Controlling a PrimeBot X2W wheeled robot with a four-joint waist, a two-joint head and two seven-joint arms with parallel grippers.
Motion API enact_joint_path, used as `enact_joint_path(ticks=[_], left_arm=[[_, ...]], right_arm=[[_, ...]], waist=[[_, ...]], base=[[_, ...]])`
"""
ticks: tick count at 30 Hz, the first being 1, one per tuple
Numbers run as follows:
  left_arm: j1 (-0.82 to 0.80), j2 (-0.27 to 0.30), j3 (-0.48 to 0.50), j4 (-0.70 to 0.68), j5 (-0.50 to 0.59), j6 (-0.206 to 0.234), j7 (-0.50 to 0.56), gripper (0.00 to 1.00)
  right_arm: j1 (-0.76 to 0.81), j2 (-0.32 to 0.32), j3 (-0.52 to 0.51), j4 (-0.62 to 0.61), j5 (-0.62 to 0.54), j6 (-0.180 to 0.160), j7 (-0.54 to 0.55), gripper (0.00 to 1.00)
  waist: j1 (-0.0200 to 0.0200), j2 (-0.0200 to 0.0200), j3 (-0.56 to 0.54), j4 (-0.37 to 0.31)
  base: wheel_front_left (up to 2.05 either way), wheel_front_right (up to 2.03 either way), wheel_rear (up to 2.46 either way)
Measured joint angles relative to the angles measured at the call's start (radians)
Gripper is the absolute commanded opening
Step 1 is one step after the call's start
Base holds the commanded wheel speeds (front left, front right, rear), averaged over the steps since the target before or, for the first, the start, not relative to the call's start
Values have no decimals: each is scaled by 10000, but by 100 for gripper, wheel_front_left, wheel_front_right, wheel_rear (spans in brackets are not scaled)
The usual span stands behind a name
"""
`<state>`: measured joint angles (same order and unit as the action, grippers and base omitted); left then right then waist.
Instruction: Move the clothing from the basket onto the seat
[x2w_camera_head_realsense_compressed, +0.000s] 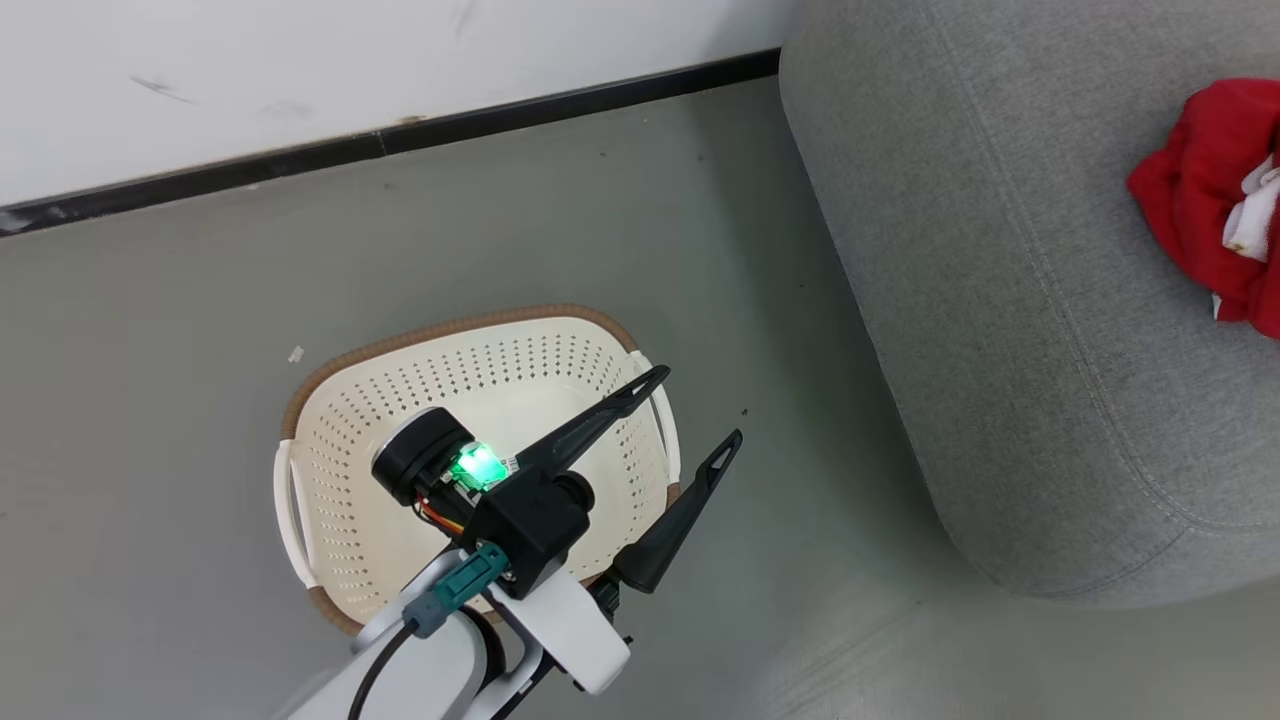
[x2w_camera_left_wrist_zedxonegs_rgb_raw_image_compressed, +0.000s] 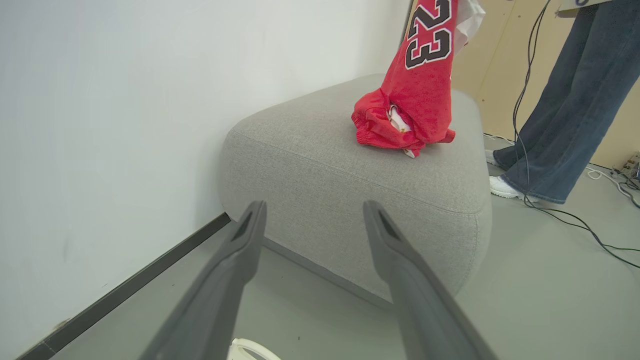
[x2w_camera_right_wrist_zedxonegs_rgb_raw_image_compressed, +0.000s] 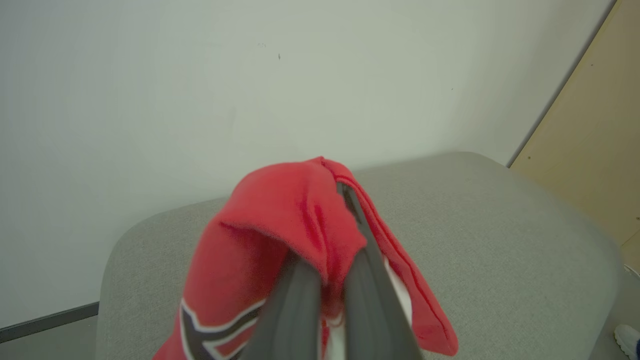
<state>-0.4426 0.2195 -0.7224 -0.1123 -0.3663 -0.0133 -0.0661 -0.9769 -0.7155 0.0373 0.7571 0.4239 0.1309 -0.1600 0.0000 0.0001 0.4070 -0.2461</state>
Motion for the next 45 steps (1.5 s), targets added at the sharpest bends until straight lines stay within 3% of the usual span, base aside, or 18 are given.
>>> enact_joint_path(ticks=[7, 14, 16, 18, 20, 31, 45], left_arm=[[-348, 2, -2, 8, 75, -82, 35, 100], [-699, -10, 35, 69, 92, -182, 33, 100], [-785, -13, 36, 127, 96, -247, 31, 100], [-868, -33, 56, 161, 125, -251, 21, 100], [-904, -40, 79, 242, 182, -261, -36, 100], [-1030, -33, 261, 681, 242, -347, -324, 100], [-1018, 38, 522, 1212, 17, -420, -859, 100]], right_arm=[[548, 1057, -215, 982, -67, 0, -320, 0], [807, 1569, -211, 1649, -508, 0, -426, 2], [818, 1708, -182, 1705, -583, 0, -441, 32], [824, 1898, -174, 1795, -585, 0, -518, 55], [856, 2057, -159, 1847, -610, 0, -548, 98], [912, 2150, -27, 1820, -890, 0, -779, 100], [1912, 2255, 163, 616, -857, 0, -876, 100]], waist=[[0, 0, 478, 220], [0, 0, 848, 366], [0, 0, 929, 399], [0, 0, 996, 430], [0, 0, 1041, 454], [0, 0, 943, 304], [0, 0, 399, -100]], base=[[0, 0, 0], [0, 0, 0], [0, 0, 0], [0, 0, 0], [0, 0, 0], [0, 0, 0], [0, 0, 0]])
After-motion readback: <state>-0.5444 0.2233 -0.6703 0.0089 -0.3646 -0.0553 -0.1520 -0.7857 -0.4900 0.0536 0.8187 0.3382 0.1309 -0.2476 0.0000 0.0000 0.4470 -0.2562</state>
